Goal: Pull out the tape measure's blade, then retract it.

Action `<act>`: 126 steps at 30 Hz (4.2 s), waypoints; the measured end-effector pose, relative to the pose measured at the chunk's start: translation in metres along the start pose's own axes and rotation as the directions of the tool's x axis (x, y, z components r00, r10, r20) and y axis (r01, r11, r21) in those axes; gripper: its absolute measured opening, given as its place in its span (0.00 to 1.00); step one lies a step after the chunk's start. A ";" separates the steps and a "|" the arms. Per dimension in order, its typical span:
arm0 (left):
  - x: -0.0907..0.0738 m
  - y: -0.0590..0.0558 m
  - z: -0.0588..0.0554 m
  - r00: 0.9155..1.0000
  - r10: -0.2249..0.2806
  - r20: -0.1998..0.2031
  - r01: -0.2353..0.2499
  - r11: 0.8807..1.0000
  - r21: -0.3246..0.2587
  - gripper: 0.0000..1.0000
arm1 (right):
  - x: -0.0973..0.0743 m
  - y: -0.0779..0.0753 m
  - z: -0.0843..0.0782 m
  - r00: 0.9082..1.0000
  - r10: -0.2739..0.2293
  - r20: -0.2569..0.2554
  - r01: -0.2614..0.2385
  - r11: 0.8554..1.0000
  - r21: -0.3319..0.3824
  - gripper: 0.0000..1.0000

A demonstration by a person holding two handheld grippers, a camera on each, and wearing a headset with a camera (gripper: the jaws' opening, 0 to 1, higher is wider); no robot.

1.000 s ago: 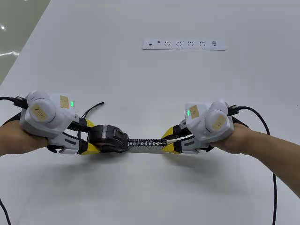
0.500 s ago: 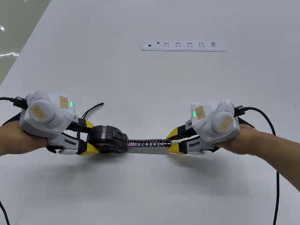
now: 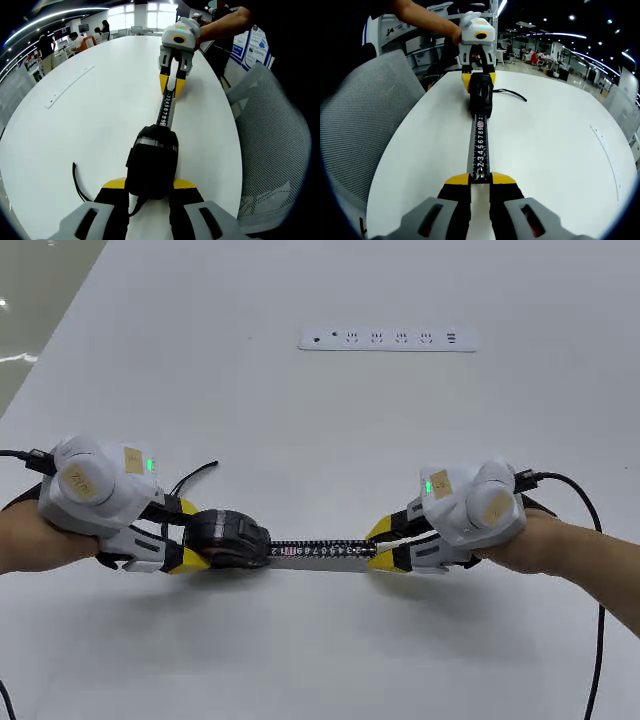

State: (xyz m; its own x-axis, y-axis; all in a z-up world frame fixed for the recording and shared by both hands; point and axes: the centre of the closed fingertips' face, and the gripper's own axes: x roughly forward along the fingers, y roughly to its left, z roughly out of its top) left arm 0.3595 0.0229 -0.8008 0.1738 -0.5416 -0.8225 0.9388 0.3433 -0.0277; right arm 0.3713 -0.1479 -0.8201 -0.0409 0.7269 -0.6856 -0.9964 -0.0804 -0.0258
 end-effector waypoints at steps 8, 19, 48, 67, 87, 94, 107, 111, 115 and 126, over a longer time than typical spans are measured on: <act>0.001 0.000 0.001 1.000 0.000 0.003 0.000 1.000 -0.002 0.27 | -0.007 0.001 -0.008 1.000 0.001 -0.011 -0.001 1.000 0.003 0.11; 0.001 0.000 0.002 1.000 -0.001 0.001 0.001 1.000 -0.001 0.27 | -0.017 0.001 -0.019 1.000 0.000 -0.026 0.001 1.000 0.012 0.11; 0.001 0.000 0.002 1.000 0.004 0.002 -0.004 1.000 -0.004 0.27 | -0.043 0.001 -0.050 0.997 -0.015 -0.078 0.017 1.000 0.023 0.11; 0.001 0.000 0.002 1.000 -0.001 -0.003 0.001 1.000 -0.002 0.28 | -0.067 0.004 -0.074 0.992 -0.033 -0.120 0.038 0.998 0.046 0.11; 0.003 0.000 0.004 0.999 -0.038 -0.035 0.039 0.999 0.015 0.29 | -0.070 0.006 -0.080 0.988 -0.024 -0.150 0.032 0.998 0.048 0.14; 0.004 -0.002 0.004 0.998 -0.045 -0.036 0.046 0.999 0.004 0.30 | -0.070 0.006 -0.079 0.985 -0.021 -0.173 0.028 0.999 0.040 0.15; 0.005 0.000 0.008 0.999 -0.034 -0.019 0.033 0.999 -0.009 0.33 | -0.072 0.004 -0.081 0.980 -0.019 -0.198 0.025 0.999 0.025 0.17; 0.004 0.000 0.007 0.999 -0.032 -0.020 0.032 0.999 -0.011 0.33 | -0.072 0.004 -0.082 0.979 -0.023 -0.202 0.029 0.999 0.030 0.18; 0.002 -0.001 0.005 0.999 -0.030 -0.019 0.030 0.999 -0.014 0.35 | -0.074 0.005 -0.084 0.977 -0.025 -0.210 0.032 0.999 0.032 0.21; -0.005 -0.004 0.001 0.999 -0.038 -0.017 0.037 0.999 -0.029 0.46 | -0.083 0.007 -0.090 0.974 -0.050 -0.223 0.068 0.995 0.075 0.32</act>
State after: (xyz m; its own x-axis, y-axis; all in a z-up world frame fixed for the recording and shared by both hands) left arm 0.3547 0.0233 -0.7961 0.1330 -0.5412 -0.8303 0.9357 0.3449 -0.0749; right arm 0.3747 -0.2699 -0.8284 0.0267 0.5599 -0.8281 -0.9996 0.0206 -0.0183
